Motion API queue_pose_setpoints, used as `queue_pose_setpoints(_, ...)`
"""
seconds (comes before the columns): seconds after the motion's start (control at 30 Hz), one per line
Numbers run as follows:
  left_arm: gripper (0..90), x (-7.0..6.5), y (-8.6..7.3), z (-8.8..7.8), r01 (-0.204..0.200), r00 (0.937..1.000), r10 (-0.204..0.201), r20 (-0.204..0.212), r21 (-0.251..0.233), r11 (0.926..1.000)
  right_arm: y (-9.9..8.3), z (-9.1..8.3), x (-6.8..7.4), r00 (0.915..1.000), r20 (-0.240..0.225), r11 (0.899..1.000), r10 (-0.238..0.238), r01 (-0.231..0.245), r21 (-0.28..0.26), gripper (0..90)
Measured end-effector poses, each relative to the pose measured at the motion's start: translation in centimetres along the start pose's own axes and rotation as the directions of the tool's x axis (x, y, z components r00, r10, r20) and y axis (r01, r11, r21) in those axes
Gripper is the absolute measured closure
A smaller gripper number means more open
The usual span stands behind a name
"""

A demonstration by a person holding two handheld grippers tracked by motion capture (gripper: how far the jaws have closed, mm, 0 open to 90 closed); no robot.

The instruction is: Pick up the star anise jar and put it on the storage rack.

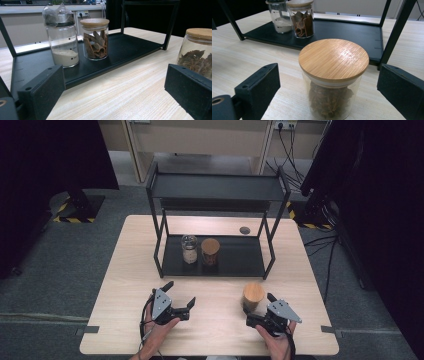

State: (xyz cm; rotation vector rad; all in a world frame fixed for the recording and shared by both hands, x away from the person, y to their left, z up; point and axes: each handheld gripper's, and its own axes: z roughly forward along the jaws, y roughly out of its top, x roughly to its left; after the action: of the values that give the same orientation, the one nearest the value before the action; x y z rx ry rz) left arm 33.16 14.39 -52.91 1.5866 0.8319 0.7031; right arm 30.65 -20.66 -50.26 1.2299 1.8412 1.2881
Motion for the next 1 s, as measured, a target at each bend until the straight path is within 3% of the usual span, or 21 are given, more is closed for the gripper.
queue_pose_setpoints(1.0, 2.6, 0.0, 0.0, 0.0, 0.001, 1.0, -0.001, 0.0, 0.003, 1.0, -0.3, 2.7, -0.7, 1.0, -0.002, 0.999, -0.01, 0.01, 0.038, 9.5)
